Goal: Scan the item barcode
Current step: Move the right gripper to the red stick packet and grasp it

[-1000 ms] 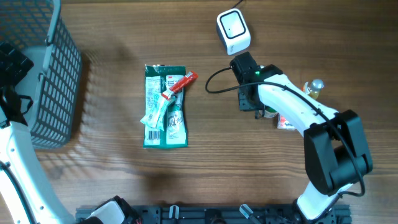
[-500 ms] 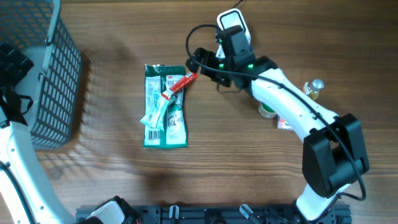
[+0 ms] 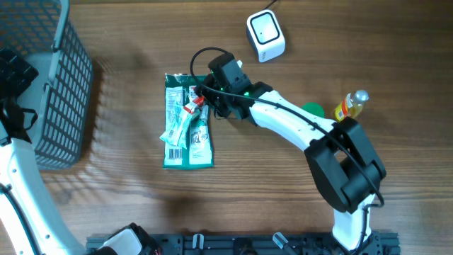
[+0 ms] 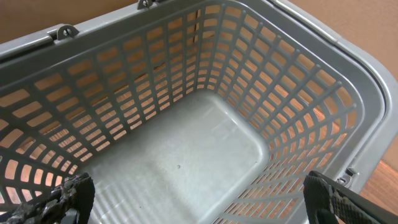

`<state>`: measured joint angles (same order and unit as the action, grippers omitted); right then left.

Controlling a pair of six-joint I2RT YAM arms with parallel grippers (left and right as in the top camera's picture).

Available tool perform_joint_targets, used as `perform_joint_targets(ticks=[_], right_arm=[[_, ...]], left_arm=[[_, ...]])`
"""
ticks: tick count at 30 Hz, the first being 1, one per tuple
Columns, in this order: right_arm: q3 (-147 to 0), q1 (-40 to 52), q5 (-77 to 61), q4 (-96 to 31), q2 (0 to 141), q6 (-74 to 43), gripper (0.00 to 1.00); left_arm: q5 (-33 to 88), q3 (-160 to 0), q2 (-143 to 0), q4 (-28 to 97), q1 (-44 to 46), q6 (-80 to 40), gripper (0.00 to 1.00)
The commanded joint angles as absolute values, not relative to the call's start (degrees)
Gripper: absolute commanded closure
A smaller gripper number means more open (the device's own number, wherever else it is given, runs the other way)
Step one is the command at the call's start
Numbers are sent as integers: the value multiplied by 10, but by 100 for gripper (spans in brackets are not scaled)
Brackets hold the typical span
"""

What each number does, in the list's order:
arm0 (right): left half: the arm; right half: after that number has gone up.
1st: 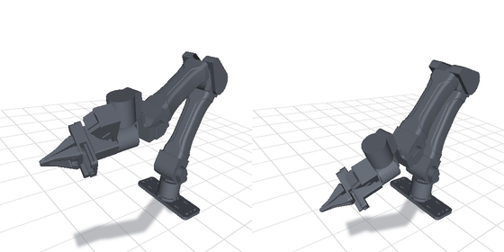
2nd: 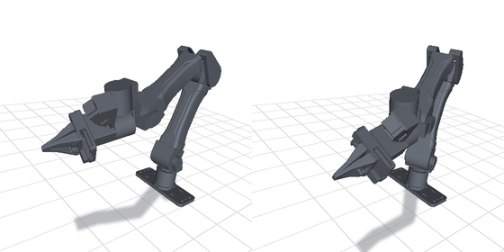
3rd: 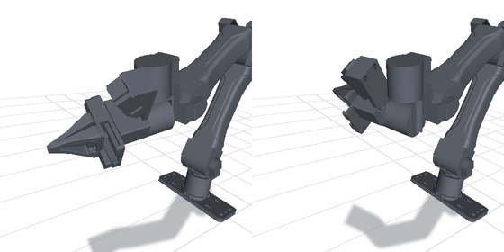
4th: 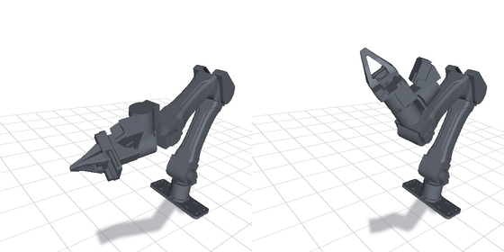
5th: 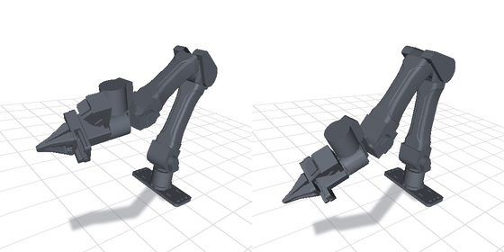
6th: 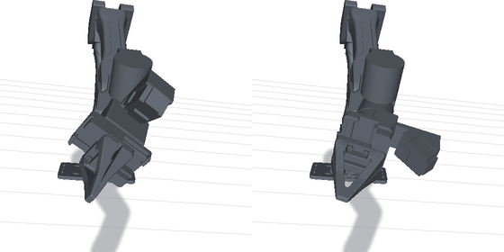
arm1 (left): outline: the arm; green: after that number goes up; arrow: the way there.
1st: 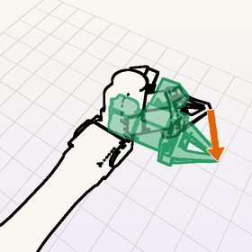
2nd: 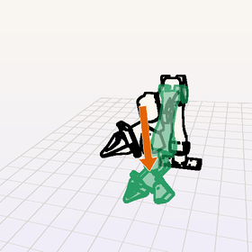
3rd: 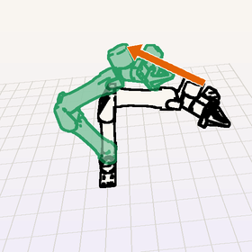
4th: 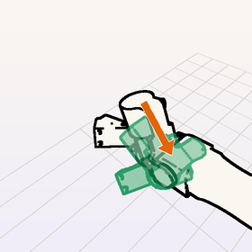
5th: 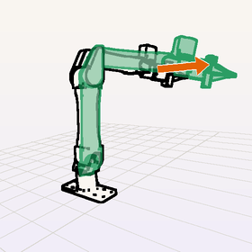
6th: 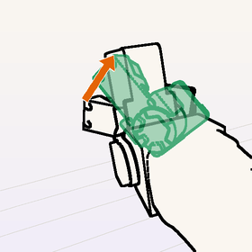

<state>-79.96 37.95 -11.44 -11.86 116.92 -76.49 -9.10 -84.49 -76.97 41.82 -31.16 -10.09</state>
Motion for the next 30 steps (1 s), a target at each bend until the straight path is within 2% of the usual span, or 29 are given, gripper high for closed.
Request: perform_joint_targets(ticks=[1, 7, 13, 16, 25, 28, 30], right_arm=[[-794, 383, -103, -112, 1196, -796, 51], [-794, 384, -103, -98, 1215, -801, 51], [-794, 386, -103, -86, 1227, -801, 56], [-794, 386, -99, -86, 1230, -801, 64], [-794, 386, -88, -86, 1232, -801, 79], [-794, 386, -88, -86, 1232, -800, 92], [-794, 386, -91, -89, 1232, -795, 96]], left_arm=[[-88, -848, -769, 417, -314, -90, 0], [-88, -848, -769, 417, -314, -90, 0], [-88, -848, -769, 417, -314, -90, 0], [-88, -848, -769, 417, -314, -90, 0], [-88, -848, -769, 417, -314, -90, 0], [-88, -848, -769, 417, -314, -90, 0], [-88, -848, -769, 417, -314, -90, 0]])
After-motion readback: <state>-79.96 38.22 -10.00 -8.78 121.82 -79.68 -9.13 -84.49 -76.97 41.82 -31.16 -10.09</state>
